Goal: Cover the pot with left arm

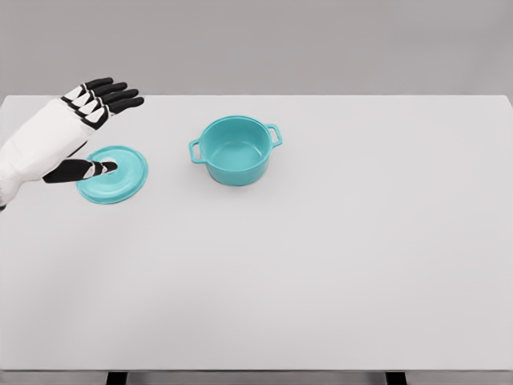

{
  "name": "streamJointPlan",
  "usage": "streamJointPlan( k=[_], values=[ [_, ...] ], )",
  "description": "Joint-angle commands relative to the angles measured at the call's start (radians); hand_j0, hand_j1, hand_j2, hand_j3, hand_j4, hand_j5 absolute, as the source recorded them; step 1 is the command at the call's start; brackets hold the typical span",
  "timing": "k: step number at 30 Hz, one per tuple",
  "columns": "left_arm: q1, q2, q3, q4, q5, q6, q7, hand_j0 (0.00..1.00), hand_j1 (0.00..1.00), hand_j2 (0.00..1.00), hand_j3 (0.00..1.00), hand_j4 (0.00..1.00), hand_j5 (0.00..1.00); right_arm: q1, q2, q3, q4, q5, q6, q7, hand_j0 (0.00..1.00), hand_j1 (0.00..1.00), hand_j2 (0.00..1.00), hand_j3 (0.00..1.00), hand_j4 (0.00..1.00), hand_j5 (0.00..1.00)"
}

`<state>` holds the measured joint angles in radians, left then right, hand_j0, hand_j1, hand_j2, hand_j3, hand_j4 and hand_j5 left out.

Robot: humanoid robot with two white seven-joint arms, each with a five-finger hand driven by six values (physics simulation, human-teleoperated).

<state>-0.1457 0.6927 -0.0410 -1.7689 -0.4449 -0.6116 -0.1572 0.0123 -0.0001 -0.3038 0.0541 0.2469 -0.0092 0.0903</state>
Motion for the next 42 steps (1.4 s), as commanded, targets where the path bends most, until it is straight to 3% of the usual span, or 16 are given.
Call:
streamJointPlan(
  k=[1,8,11,12,14,15,17,19,21,23,24,25,28,30,36,42],
  values=[
    [0.000,0.002,0.001,0.000,0.003,0.001,0.001,1.00,1.00,1.00,1.00,1.00,1.00,0.000,0.000,0.000,0.000,0.000,0.000,0.000,1.00,1.00,1.00,1.00,1.00,1.00],
    [-0.017,0.004,0.009,0.077,0.003,0.001,0.001,1.00,1.00,1.00,1.00,1.00,1.00,0.000,0.000,0.000,0.000,0.000,0.000,0.000,1.00,1.00,1.00,1.00,1.00,1.00],
    [-0.046,0.007,0.007,0.160,-0.067,0.001,-0.022,1.00,1.00,1.00,1.00,1.00,1.00,0.000,0.000,0.000,0.000,0.000,0.000,0.000,1.00,1.00,1.00,1.00,1.00,1.00],
    [-0.052,0.008,0.010,0.175,-0.063,0.001,-0.094,1.00,1.00,1.00,1.00,1.00,1.00,0.000,0.000,0.000,0.000,0.000,0.000,0.000,1.00,1.00,1.00,1.00,1.00,1.00],
    [-0.146,0.005,0.010,0.195,-0.052,0.001,-0.373,1.00,1.00,1.00,1.00,1.00,1.00,0.000,0.000,0.000,0.001,0.000,0.000,0.000,1.00,1.00,1.00,1.00,1.00,1.00],
    [-0.178,0.004,0.009,0.204,-0.043,0.001,-0.454,1.00,1.00,1.00,1.00,1.00,1.00,0.000,0.000,0.000,0.000,0.000,0.000,0.000,1.00,1.00,1.00,1.00,1.00,1.00],
    [-0.202,0.007,0.004,0.207,0.002,0.001,-0.454,1.00,1.00,1.00,1.00,1.00,1.00,0.000,0.000,0.000,0.001,0.000,0.000,0.000,1.00,1.00,1.00,1.00,1.00,1.00],
    [-0.248,0.019,-0.010,0.207,-0.003,0.001,-0.454,1.00,1.00,1.00,1.00,1.00,1.00,-0.002,0.000,0.000,0.001,0.000,0.000,0.000,1.00,1.00,1.00,1.00,1.00,1.00],
    [-0.304,0.021,-0.065,0.213,-0.006,0.001,-0.454,1.00,1.00,1.00,1.00,1.00,1.00,0.000,0.000,0.000,0.001,0.000,0.000,0.000,1.00,1.00,1.00,1.00,1.00,1.00],
    [-0.310,0.019,-0.071,0.223,-0.001,0.001,-0.454,1.00,1.00,1.00,1.00,1.00,1.00,0.000,0.000,0.000,0.000,0.000,0.000,0.000,1.00,1.00,1.00,1.00,1.00,1.00],
    [-0.311,0.013,-0.080,0.287,0.003,0.001,-0.454,1.00,1.00,1.00,1.00,1.00,1.00,-0.002,0.000,0.000,0.000,0.000,0.000,0.000,1.00,1.00,1.00,1.00,1.00,1.00],
    [-0.353,0.011,-0.123,0.362,0.026,0.001,-0.454,1.00,1.00,1.00,1.00,1.00,1.00,0.000,0.000,0.000,0.001,0.000,0.000,0.000,1.00,1.00,1.00,1.00,1.00,1.00],
    [-0.451,0.016,-0.281,0.546,0.198,0.010,-0.454,1.00,1.00,1.00,1.00,1.00,1.00,-0.002,0.000,0.000,0.000,0.000,0.000,0.000,1.00,1.00,1.00,1.00,1.00,1.00],
    [-0.465,0.033,-0.332,0.560,0.201,0.021,-0.454,1.00,1.00,1.00,1.00,1.00,1.00,-0.002,0.000,0.000,0.001,0.000,0.000,0.000,1.00,1.00,1.00,1.00,1.00,1.00],
    [-0.477,0.068,-0.341,0.572,0.203,0.023,-0.454,1.00,1.00,1.00,1.00,1.00,1.00,-0.002,0.000,0.000,0.001,0.000,0.000,0.000,1.00,1.00,1.00,1.00,1.00,1.00],
    [-0.477,0.085,-0.396,0.563,0.195,0.026,-0.454,1.00,1.00,1.00,1.00,1.00,1.00,0.000,0.000,0.000,0.000,0.000,0.000,0.000,1.00,1.00,1.00,1.00,1.00,1.00]
  ],
)
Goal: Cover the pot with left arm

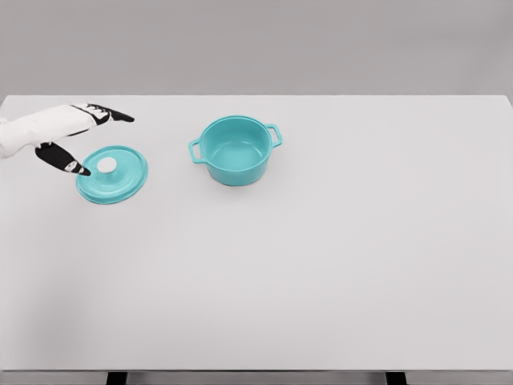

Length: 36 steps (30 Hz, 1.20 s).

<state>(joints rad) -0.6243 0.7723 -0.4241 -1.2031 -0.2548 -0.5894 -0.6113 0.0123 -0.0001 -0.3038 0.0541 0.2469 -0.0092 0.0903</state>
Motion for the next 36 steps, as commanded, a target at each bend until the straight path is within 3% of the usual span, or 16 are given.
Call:
streamJointPlan(
  k=[1,7,11,19,36],
  values=[
    [0.000,0.005,-0.025,-0.003,0.003,0.003,0.000,1.00,1.00,1.00,1.00,1.00,1.00,0.000,0.000,0.000,0.001,0.000,0.000,0.000,1.00,1.00,1.00,1.00,1.00,1.00],
    [-0.002,0.005,-0.047,0.004,-0.024,0.008,0.000,0.94,0.94,0.94,0.94,0.94,0.94,0.000,0.000,0.000,0.000,0.000,0.000,0.000,1.00,1.00,1.00,1.00,1.00,1.00],
    [-0.002,0.005,-0.058,0.007,-0.026,0.010,0.000,0.82,0.82,0.82,0.82,0.82,0.82,0.000,0.000,0.000,0.000,0.000,0.000,0.000,1.00,1.00,1.00,1.00,1.00,1.00],
    [-0.008,0.002,-0.070,0.039,-0.040,0.010,0.000,0.76,0.76,0.76,0.76,0.76,0.76,0.000,0.000,0.000,0.001,0.000,0.000,0.000,1.00,1.00,1.00,1.00,1.00,1.00],
    [-0.017,-0.022,-0.085,0.091,-0.077,0.010,0.000,0.77,0.77,0.77,0.77,0.77,0.77,-0.002,0.000,0.000,0.000,0.000,0.000,0.000,1.00,1.00,1.00,1.00,1.00,1.00]
  ],
)
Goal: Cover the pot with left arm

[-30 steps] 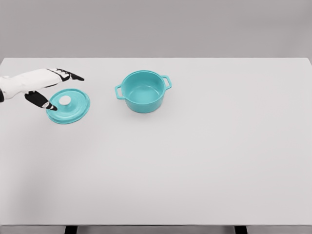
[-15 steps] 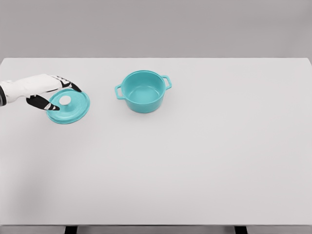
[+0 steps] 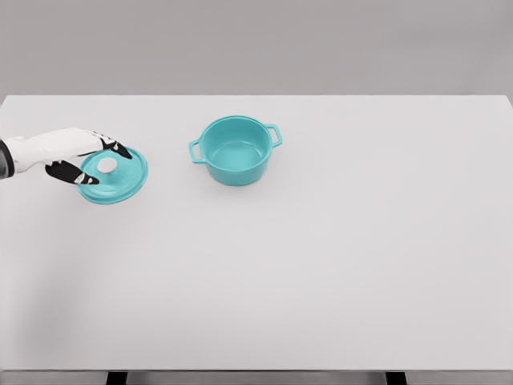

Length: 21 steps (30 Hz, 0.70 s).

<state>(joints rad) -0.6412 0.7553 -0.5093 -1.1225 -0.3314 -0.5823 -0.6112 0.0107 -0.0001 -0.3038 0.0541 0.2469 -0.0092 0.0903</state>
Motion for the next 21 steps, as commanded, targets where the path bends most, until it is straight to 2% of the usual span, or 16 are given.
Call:
streamJointPlan(
  k=[1,21],
  values=[
    [-0.002,-0.005,0.000,0.010,0.000,0.002,0.000,0.77,0.77,0.77,0.77,0.77,0.77,0.002,0.000,0.000,0.001,0.000,0.000,0.000,1.00,1.00,1.00,1.00,1.00,1.00],
    [-0.032,-0.054,0.000,0.093,-0.029,0.002,0.000,0.73,0.73,0.73,0.73,0.73,0.73,0.002,0.000,0.000,0.000,0.000,0.000,0.000,1.00,1.00,1.00,1.00,1.00,1.00]
  ],
)
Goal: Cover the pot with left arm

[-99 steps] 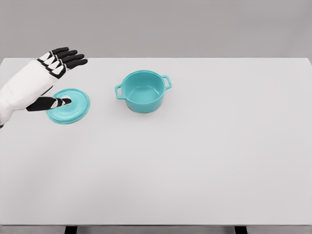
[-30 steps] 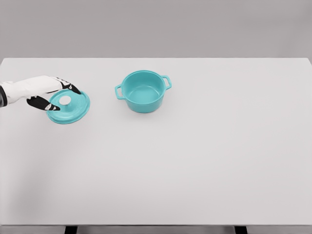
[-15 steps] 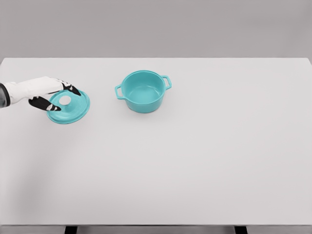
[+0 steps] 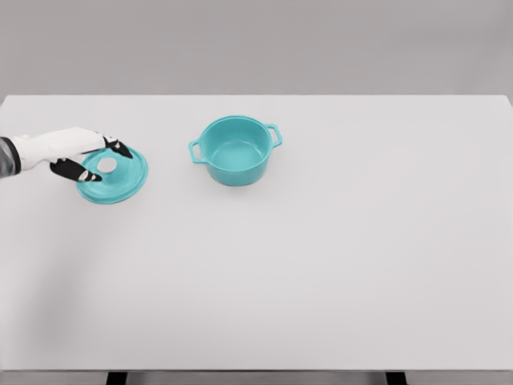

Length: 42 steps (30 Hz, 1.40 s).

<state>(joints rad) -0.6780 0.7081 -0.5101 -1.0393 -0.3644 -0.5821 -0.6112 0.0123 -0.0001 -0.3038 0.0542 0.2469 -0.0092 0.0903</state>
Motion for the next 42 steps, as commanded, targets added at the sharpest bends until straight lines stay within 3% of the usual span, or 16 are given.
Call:
streamJointPlan(
  k=[1,42],
  values=[
    [0.000,-0.010,0.001,0.019,0.004,0.002,0.000,0.73,0.73,0.73,0.73,0.73,0.73,0.000,0.000,0.000,-0.001,0.000,0.000,0.000,1.00,1.00,1.00,1.00,1.00,1.00],
    [-0.032,-0.050,0.002,0.136,-0.014,0.002,0.000,0.71,0.71,0.71,0.71,0.71,0.71,0.000,0.000,0.000,0.001,0.000,0.000,0.000,1.00,1.00,1.00,1.00,1.00,1.00]
  ],
)
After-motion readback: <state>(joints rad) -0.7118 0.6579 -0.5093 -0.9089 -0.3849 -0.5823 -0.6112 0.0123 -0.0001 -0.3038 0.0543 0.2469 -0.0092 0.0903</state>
